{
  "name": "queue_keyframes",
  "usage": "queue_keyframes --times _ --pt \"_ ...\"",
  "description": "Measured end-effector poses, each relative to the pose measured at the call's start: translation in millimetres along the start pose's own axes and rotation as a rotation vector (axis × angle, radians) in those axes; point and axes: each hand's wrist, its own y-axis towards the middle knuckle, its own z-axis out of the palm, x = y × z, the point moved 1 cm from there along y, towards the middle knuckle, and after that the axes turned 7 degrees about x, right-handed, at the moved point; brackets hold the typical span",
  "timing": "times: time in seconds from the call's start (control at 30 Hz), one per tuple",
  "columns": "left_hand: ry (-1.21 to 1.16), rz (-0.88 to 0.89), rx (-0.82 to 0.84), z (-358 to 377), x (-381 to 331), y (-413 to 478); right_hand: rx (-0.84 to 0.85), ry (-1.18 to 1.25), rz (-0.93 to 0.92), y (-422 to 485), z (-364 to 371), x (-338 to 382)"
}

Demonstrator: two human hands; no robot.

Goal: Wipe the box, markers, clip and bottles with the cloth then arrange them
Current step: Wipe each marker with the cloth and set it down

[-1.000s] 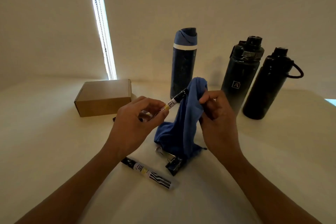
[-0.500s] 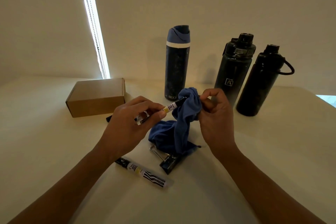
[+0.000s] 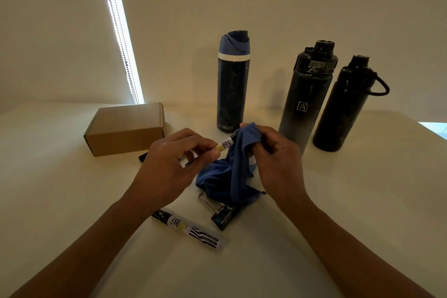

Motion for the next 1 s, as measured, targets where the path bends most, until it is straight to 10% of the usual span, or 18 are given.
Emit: queue_keyframes --times 0.13,1.0 --pt "-0.009 0.020 -0.011 0.1 -1.5 0.8 0.168 0.031 0.104 2.0 -2.4 -17.5" --pt "0.070 0.065 -0.058 5.5 3.3 0.4 -0.054 0.177 0.117 8.6 1.2 -7.7"
